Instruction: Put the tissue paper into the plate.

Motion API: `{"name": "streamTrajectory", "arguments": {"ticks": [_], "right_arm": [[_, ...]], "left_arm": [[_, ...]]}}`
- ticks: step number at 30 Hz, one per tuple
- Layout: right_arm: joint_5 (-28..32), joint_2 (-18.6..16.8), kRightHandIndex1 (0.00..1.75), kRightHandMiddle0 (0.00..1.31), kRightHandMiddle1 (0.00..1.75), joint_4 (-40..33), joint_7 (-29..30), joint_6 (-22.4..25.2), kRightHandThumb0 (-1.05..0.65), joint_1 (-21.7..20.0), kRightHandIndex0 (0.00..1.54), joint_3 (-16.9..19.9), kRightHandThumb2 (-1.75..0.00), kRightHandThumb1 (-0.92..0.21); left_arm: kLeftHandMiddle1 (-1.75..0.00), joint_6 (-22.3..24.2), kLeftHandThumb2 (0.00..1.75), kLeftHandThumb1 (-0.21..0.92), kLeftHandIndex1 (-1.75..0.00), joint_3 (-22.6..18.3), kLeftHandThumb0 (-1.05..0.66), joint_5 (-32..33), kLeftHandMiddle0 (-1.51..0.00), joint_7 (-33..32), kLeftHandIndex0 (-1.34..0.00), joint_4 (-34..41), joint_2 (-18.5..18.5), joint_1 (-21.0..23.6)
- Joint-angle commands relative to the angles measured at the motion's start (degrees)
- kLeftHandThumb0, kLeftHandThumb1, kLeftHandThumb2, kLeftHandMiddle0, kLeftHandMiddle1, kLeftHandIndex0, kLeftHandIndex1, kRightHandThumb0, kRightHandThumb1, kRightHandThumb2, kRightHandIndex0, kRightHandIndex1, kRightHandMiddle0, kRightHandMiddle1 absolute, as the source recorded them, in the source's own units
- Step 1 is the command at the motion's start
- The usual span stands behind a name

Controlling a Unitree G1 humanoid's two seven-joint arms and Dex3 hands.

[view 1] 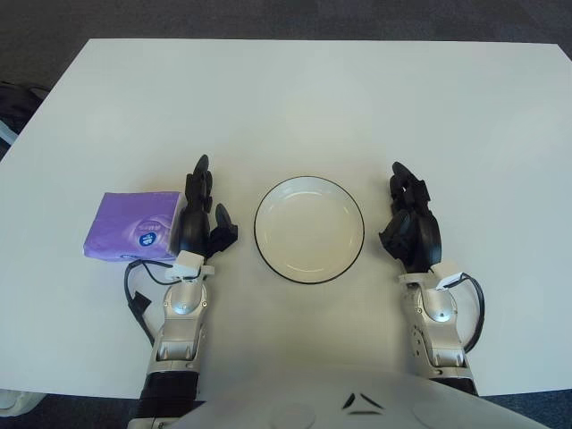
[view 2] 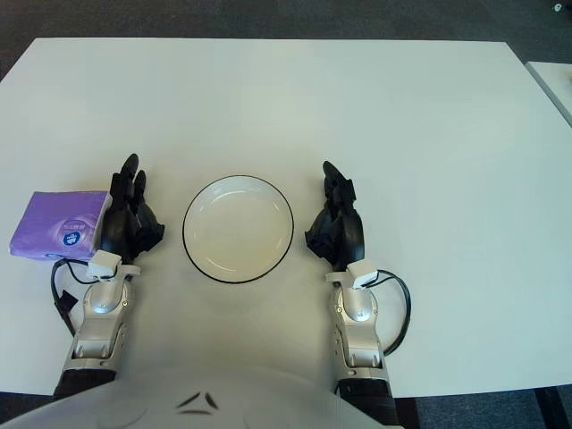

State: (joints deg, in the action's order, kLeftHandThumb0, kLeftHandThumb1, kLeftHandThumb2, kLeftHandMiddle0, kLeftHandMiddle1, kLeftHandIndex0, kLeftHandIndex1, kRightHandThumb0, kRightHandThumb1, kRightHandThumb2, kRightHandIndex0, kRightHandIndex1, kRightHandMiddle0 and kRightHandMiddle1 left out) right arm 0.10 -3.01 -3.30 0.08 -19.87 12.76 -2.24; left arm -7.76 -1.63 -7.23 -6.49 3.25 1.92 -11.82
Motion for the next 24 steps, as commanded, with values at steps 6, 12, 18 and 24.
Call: {"name": "streamTrajectory", "arguments": {"ticks": [6, 12, 18, 24], "right_arm": [[0.2, 0.1, 0.0, 0.0, 0.45, 3.7, -0.1, 3.5, -0.75, 3.9, 0.22, -0.1, -1.08, -0.92], [0.3, 0.0, 0.0, 0.0, 0.45, 3.8, -0.2, 3.4, -0.74, 3.9, 0.22, -0.1, -1.08, -0.92], [0.3, -0.1, 0.0, 0.0, 0.45, 3.9, -0.1, 3.4, -0.73, 3.9, 0.22, -0.1, -1.08, -0.92], [0.1, -0.2, 0.0, 0.0, 0.45, 3.9, 0.0, 3.5, -0.73, 3.9, 0.22, -0.2, -1.08, -0.92]], "left_arm": [[0.0, 1.8, 1.04, 0.92, -0.39, 0.3, -0.81, -0.2, -0.21, 0.1, 0.0, -2.6, -0.2, -2.8], [0.0, 1.5, 1.04, 0.92, -0.39, 0.3, -0.81, -0.2, -0.21, 0.2, 0.0, -2.6, -0.2, -2.9], [0.0, 1.4, 1.05, 0.92, -0.37, 0.3, -0.81, -0.1, -0.21, 0.5, 0.0, -2.5, 0.1, -3.0], [0.0, 1.7, 1.05, 0.92, -0.35, -0.1, -0.82, 0.2, -0.2, 0.8, 0.0, -2.4, 0.5, -2.7]]}}
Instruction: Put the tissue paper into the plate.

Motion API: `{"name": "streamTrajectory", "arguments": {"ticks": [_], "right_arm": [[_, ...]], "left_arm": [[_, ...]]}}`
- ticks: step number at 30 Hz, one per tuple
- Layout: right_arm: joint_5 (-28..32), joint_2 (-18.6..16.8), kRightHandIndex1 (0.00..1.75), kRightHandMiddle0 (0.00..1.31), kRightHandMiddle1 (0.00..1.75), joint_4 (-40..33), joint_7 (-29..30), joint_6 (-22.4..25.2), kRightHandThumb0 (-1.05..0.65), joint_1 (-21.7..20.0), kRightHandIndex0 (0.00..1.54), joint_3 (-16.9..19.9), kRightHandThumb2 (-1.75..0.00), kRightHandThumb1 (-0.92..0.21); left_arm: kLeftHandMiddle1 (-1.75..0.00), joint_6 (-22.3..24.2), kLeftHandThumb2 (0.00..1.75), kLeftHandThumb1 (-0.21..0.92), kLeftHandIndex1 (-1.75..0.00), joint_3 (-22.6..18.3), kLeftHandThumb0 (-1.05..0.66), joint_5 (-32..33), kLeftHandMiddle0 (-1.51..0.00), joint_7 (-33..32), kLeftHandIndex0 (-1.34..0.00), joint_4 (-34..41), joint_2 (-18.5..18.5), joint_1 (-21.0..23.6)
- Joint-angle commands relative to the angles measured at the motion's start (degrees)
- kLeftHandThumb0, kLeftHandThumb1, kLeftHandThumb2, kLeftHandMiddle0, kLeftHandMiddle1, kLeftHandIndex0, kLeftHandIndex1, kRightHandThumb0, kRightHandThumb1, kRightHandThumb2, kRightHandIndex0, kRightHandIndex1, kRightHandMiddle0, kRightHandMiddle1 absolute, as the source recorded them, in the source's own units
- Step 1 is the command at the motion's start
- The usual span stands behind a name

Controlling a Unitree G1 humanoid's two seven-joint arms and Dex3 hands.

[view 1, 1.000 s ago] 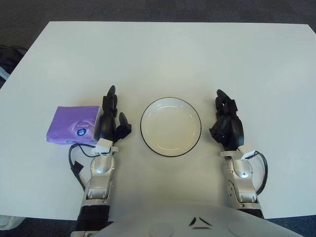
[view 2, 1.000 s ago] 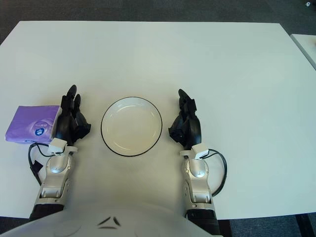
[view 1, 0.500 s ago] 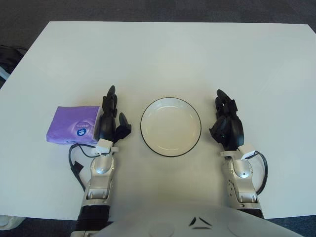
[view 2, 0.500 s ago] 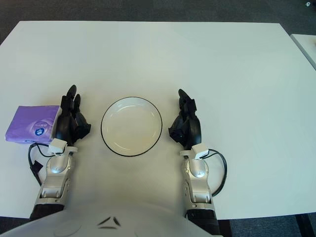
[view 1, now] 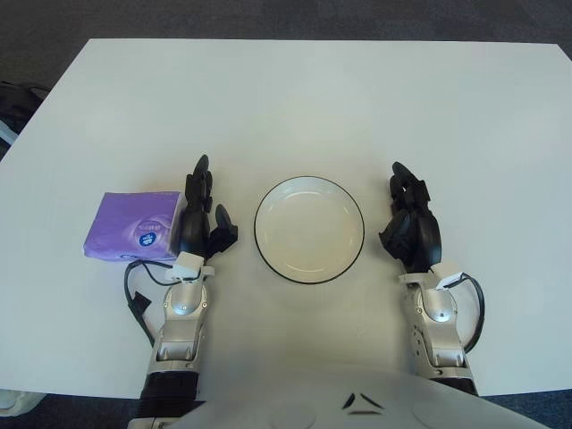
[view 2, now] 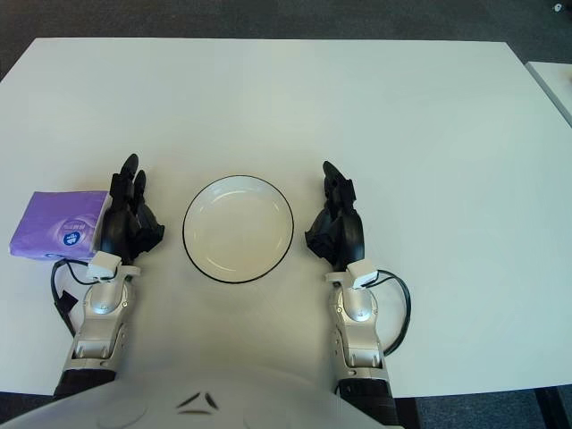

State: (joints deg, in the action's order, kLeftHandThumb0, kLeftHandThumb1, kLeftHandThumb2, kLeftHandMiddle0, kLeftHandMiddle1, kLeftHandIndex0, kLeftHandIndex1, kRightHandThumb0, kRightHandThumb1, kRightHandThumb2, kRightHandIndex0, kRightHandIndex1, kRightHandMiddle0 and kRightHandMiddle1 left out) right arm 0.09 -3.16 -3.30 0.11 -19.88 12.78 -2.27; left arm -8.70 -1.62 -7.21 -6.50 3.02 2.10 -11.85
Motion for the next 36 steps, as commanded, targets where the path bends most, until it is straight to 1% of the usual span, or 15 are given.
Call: {"name": "streamTrajectory", "arguments": {"ticks": [1, 4, 10, 12, 14, 16, 20, 24, 28, 31, 35, 36], "right_arm": [[0.1, -0.1, 0.0, 0.0, 0.45, 4.0, 0.0, 3.5, -0.73, 3.8, 0.22, -0.2, -1.08, -0.92], [0.1, -0.2, 0.0, 0.0, 0.45, 4.1, 0.1, 3.5, -0.73, 3.7, 0.22, -0.3, -1.08, -0.92], [-0.1, -0.4, 0.0, 0.0, 0.45, 4.7, 0.3, 3.3, -0.73, 3.4, 0.22, -0.5, -1.08, -0.92], [-0.1, -0.5, 0.0, 0.0, 0.45, 5.0, 0.4, 3.2, -0.73, 3.2, 0.22, -0.5, -1.07, -0.92], [-0.2, -0.6, 0.0, 0.0, 0.45, 5.3, 0.5, 3.0, -0.73, 3.1, 0.22, -0.5, -1.07, -0.92], [-0.3, -0.6, 0.0, 0.0, 0.46, 5.5, 0.6, 2.9, -0.72, 2.9, 0.22, -0.5, -1.07, -0.92], [-0.5, -0.8, 0.0, 0.0, 0.48, 6.1, 0.9, 2.5, -0.72, 2.6, 0.23, -0.5, -1.07, -0.92], [-0.5, -1.2, 0.01, 0.0, 0.5, 6.8, 1.1, 2.1, -0.72, 2.2, 0.23, -0.5, -1.07, -0.92], [-0.5, -1.3, 0.01, 0.0, 0.5, 7.8, 1.1, 1.8, -0.72, 1.7, 0.23, -0.5, -1.07, -0.92], [-0.5, -1.2, 0.0, 0.0, 0.5, 8.7, 0.9, 1.2, -0.73, 1.2, 0.23, -0.4, -1.07, -0.92], [-0.4, -1.2, 0.0, 0.0, 0.49, 9.6, 0.8, 0.7, -0.73, 0.8, 0.22, -0.4, -1.07, -0.92], [-0.4, -1.2, 0.0, 0.0, 0.49, 9.8, 0.8, 0.6, -0.73, 0.7, 0.22, -0.4, -1.07, -0.92]], "left_arm": [[0.0, 2.6, 1.05, 0.92, -0.35, -0.2, -0.82, 0.2, -0.2, 0.8, 0.0, -2.2, 0.4, -2.6], [0.0, 3.2, 1.05, 0.92, -0.35, -1.4, -0.81, 1.1, -0.2, 1.3, 0.0, -0.8, 1.1, -2.0], [-0.01, 6.1, 1.05, 0.92, -0.4, -4.0, -0.81, 2.9, -0.21, 2.5, 0.0, 6.9, 2.6, -0.8], [-0.01, 6.1, 1.06, 0.92, -0.42, -4.6, -0.81, 3.1, -0.22, 3.0, 0.0, 10.1, 3.3, -0.3], [-0.01, 5.7, 1.06, 0.92, -0.44, -5.3, -0.81, 3.2, -0.22, 3.4, 0.0, 11.3, 3.9, 0.1], [-0.01, 4.0, 1.07, 0.92, -0.45, -6.2, -0.82, 3.4, -0.22, 3.7, 0.0, 11.2, 4.8, 0.6], [-0.01, -2.5, 1.09, 0.92, -0.44, -7.6, -0.83, 2.6, -0.22, 3.4, 0.0, 8.1, 6.5, 1.9], [0.0, -7.1, 1.1, 0.92, -0.38, -11.2, -0.84, 4.3, -0.2, 3.8, 0.0, 5.6, 9.5, 5.9], [0.0, -8.4, 1.09, 0.92, -0.36, -13.6, -0.86, 4.6, -0.2, 4.6, 0.0, 5.7, 12.7, 9.1], [0.0, -9.1, 1.07, 0.92, -0.38, -15.2, -0.88, 5.0, -0.2, 6.3, 0.0, 3.2, 16.4, 12.9], [0.0, -10.6, 1.04, 0.92, -0.4, -16.5, -0.91, 5.8, -0.2, 8.4, 0.0, 1.2, 19.7, 15.0], [0.0, -11.2, 1.02, 0.92, -0.38, -16.8, -0.92, 5.9, -0.19, 9.0, 0.0, 0.3, 20.5, 15.5]]}}
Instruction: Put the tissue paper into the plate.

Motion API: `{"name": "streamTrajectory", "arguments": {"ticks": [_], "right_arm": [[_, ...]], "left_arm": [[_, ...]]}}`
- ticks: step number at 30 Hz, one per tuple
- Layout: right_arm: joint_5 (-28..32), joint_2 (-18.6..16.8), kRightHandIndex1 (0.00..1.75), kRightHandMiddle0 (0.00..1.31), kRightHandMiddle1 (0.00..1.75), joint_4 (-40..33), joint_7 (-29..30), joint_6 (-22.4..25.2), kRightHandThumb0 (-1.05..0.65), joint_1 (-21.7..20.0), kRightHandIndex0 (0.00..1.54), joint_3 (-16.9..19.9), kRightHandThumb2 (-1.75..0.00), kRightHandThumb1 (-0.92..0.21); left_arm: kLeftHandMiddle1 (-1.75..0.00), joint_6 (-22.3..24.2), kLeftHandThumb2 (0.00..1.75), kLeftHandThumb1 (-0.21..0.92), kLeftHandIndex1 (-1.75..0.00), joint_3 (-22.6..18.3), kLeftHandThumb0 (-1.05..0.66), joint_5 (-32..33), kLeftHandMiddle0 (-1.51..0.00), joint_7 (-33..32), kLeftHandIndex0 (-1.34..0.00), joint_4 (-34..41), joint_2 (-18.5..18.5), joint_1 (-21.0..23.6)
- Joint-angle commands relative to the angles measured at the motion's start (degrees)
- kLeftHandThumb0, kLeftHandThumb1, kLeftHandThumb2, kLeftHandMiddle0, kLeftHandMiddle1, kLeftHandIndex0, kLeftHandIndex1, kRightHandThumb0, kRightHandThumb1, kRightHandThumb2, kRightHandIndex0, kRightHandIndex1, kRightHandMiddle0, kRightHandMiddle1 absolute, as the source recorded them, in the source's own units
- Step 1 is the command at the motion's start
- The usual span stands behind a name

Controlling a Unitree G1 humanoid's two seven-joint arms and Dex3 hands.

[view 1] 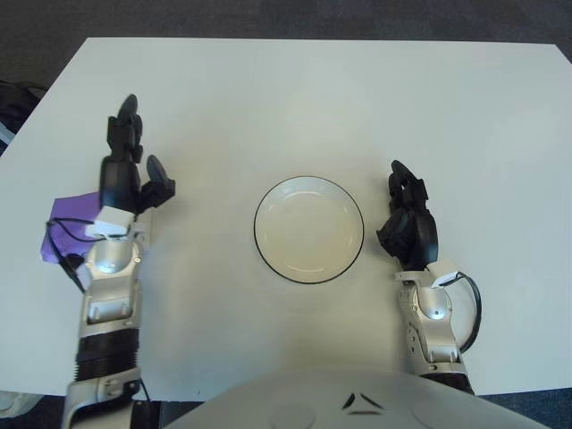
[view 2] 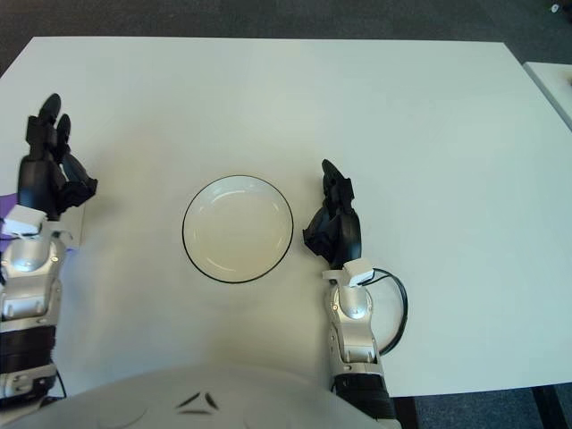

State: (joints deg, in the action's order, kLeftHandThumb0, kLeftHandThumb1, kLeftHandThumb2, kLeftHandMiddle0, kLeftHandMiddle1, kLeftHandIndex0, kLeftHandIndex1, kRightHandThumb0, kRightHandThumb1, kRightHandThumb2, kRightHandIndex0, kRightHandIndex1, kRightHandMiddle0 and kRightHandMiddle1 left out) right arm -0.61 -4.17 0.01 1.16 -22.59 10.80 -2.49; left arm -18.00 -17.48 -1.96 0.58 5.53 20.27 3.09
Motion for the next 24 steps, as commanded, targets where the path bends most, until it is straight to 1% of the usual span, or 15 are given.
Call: {"name": "streamTrajectory", "arguments": {"ticks": [1, 3, 6, 8, 12, 17, 21, 24], "right_arm": [[0.4, -0.2, 0.0, 0.0, 0.49, 6.7, -0.4, 3.2, -0.73, 2.6, 0.22, -0.2, -1.07, -0.92], [0.6, -0.3, 0.0, 0.0, 0.49, 7.1, -0.5, 3.1, -0.72, 2.4, 0.22, -0.2, -1.07, -0.92], [0.8, -0.4, 0.0, 0.0, 0.49, 7.6, -0.7, 2.9, -0.72, 2.2, 0.22, -0.2, -1.07, -0.92], [0.8, -0.4, 0.0, 0.0, 0.49, 7.8, -0.8, 2.8, -0.72, 2.1, 0.21, -0.2, -1.07, -0.92], [1.0, -0.5, 0.0, 0.0, 0.48, 8.1, -1.1, 2.7, -0.72, 2.0, 0.21, -0.2, -1.07, -0.92], [1.2, -0.6, 0.0, 0.0, 0.47, 8.5, -1.4, 2.7, -0.72, 1.7, 0.2, -0.2, -1.07, -0.92], [1.3, -0.7, 0.0, 0.0, 0.47, 8.8, -1.6, 2.7, -0.72, 1.5, 0.2, -0.2, -1.07, -0.92], [1.5, -0.6, 0.0, 0.0, 0.48, 9.0, -1.9, 2.9, -0.72, 1.3, 0.21, -0.2, -1.07, -0.92]], "left_arm": [[0.0, -2.7, 1.02, 0.92, -0.37, -1.6, -0.92, 1.1, -0.19, 3.0, 0.0, -2.6, 3.6, 0.3], [0.0, -4.0, 0.99, 0.92, -0.32, -2.6, -0.93, 1.9, -0.17, 4.8, 0.0, -2.9, 5.3, -0.7], [0.0, -5.7, 0.96, 0.92, -0.28, -3.5, -0.94, 2.4, -0.15, 6.1, 0.0, -3.0, 6.5, -1.9], [0.0, -6.4, 0.94, 0.92, -0.26, -3.8, -0.95, 2.1, -0.15, 6.1, 0.0, -2.6, 6.5, -2.2], [0.0, -7.4, 0.92, 0.92, -0.24, -3.9, -0.95, -0.3, -0.15, 4.1, 0.0, -1.1, 5.7, -2.1], [0.0, -7.0, 0.91, 0.92, -0.25, -5.2, -0.97, -1.7, -0.16, 3.0, 0.0, 1.3, 6.0, -2.4], [-0.01, -7.0, 0.93, 0.92, -0.31, -5.9, -1.0, -1.7, -0.18, 3.4, 0.0, 2.7, 6.3, -3.0], [-0.02, -8.4, 0.94, 0.92, -0.37, -7.9, -1.02, -0.9, -0.2, 5.4, 0.0, 4.4, 8.5, -4.5]]}}
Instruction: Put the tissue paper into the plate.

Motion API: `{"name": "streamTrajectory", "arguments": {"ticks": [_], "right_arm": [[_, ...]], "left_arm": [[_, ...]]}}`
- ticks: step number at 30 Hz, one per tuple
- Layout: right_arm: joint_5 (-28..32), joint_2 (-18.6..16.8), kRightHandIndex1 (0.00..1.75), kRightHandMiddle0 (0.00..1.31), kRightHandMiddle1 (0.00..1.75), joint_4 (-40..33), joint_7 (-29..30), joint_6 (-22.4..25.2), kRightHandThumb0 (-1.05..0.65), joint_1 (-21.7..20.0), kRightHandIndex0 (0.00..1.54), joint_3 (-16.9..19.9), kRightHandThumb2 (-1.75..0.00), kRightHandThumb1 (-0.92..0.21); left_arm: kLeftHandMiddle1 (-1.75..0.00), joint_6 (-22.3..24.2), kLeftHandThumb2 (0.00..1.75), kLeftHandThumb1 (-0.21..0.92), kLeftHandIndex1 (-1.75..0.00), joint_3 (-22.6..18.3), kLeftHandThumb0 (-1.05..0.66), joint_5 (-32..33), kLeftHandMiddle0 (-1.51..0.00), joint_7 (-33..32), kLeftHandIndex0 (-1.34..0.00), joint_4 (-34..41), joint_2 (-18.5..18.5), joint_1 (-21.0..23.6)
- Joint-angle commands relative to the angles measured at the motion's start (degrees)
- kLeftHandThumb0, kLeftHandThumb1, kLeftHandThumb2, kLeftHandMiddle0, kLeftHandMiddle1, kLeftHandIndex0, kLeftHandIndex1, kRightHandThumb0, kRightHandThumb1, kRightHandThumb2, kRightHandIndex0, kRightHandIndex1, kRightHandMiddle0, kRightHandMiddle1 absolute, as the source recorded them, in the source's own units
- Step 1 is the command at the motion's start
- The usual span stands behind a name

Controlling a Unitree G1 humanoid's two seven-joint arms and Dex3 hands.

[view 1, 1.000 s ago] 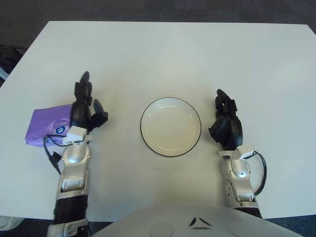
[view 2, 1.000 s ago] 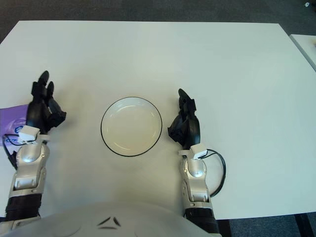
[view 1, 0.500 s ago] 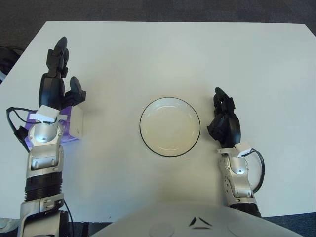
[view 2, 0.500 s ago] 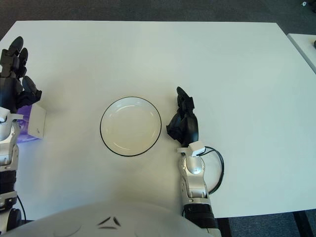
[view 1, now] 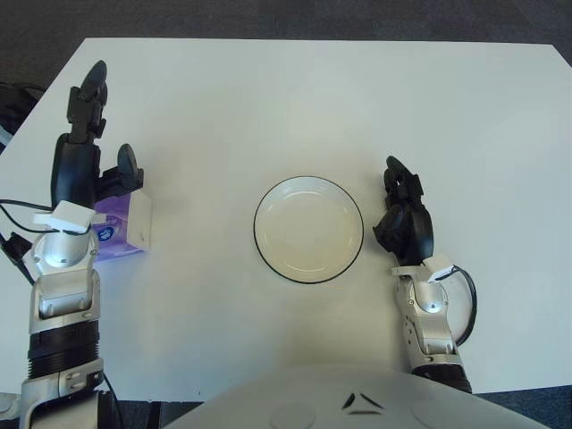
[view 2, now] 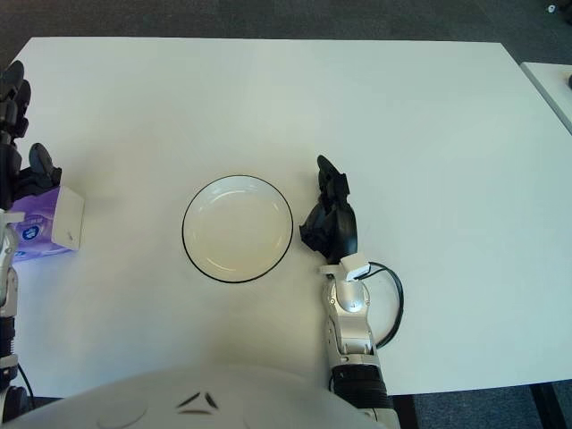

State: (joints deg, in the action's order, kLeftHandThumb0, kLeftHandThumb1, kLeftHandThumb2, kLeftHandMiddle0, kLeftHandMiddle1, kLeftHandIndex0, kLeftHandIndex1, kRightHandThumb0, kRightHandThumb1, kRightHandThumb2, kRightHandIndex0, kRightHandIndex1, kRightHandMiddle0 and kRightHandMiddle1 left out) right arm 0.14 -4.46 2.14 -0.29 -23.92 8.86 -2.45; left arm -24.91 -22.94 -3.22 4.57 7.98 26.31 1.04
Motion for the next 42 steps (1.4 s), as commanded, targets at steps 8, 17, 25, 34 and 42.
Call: {"name": "streamTrajectory", "arguments": {"ticks": [8, 17, 25, 34, 42], "right_arm": [[1.4, -0.3, 0.0, 0.0, 0.5, 7.9, -1.0, 4.1, -0.71, 2.8, 0.21, 0.0, -1.07, -0.92], [2.0, -0.2, 0.0, 0.0, 0.49, 7.9, -1.7, 4.4, -0.71, 2.8, 0.21, 0.1, -1.07, -0.92], [1.8, -0.1, 0.0, 0.0, 0.47, 8.2, -2.0, 5.1, -0.72, 2.5, 0.2, 0.1, -1.07, -0.92], [1.2, -0.2, 0.0, 0.0, 0.48, 8.2, -1.4, 6.1, -0.72, 2.1, 0.21, 0.2, -1.07, -0.92], [1.0, -0.2, 0.01, 0.0, 0.51, 8.6, -1.0, 6.7, -0.7, 1.7, 0.21, 0.1, -1.06, -0.92]], "left_arm": [[-0.03, 0.5, 0.98, 0.92, -0.4, -12.5, -0.99, -3.2, -0.23, 7.6, 0.0, 14.1, 6.6, -16.3], [-0.01, -2.1, 0.96, 0.92, -0.19, -20.1, -0.91, -12.9, -0.14, 17.0, 0.0, 14.8, 19.0, -22.2], [0.0, -13.0, 0.83, 0.92, -0.02, -27.0, -0.89, -13.5, -0.02, 21.8, 0.0, 5.6, 26.7, -27.1], [0.0, -14.3, 0.63, 0.92, 0.0, -26.2, -1.02, -18.6, 0.0, 24.8, 0.0, 2.1, 33.7, -25.1], [0.0, -2.2, 0.48, 0.92, 0.0, -19.6, -1.05, -22.8, 0.0, 36.4, 0.0, 10.1, 40.2, -22.4]]}}
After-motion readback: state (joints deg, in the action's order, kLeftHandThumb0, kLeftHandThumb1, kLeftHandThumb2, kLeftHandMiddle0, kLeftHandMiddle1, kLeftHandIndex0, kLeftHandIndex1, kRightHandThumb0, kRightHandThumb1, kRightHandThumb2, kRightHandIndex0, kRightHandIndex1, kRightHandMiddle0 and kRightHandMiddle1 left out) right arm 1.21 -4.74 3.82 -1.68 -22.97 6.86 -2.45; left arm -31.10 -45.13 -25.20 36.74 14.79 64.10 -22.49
